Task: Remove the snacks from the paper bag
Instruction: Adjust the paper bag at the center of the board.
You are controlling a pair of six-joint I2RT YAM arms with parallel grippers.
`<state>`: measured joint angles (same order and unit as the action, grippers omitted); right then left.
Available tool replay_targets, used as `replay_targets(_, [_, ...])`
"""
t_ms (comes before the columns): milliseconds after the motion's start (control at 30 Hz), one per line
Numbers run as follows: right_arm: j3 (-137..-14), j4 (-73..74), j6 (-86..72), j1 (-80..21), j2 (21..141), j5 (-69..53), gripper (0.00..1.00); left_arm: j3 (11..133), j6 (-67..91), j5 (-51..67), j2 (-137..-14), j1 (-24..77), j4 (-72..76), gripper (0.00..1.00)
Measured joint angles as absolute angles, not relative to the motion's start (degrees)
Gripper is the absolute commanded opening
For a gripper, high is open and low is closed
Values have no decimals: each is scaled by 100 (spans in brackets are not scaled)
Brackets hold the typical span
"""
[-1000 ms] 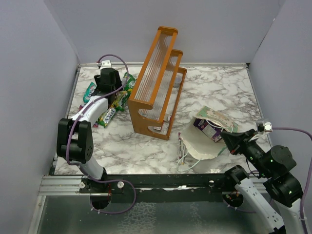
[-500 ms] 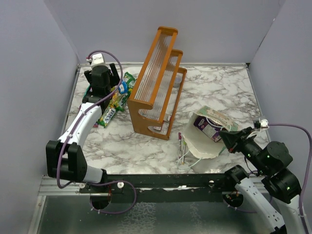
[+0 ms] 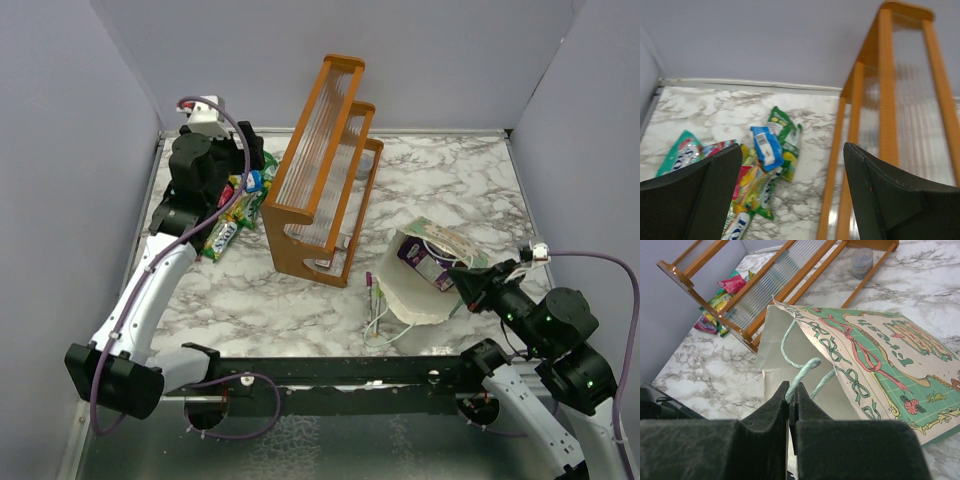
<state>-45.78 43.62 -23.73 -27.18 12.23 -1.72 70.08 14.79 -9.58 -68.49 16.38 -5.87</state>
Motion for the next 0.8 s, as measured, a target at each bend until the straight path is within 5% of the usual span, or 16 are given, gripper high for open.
replay_targets(400, [-4746,4366,-2364,-2718,1369,-38,2,6414,2797,1870,-5747,2694,-217,87])
replay_targets(800, [-6877,4003,-1339,-2718,3933,1275,2,6149,2768,1927,-5382,3026,-220,87])
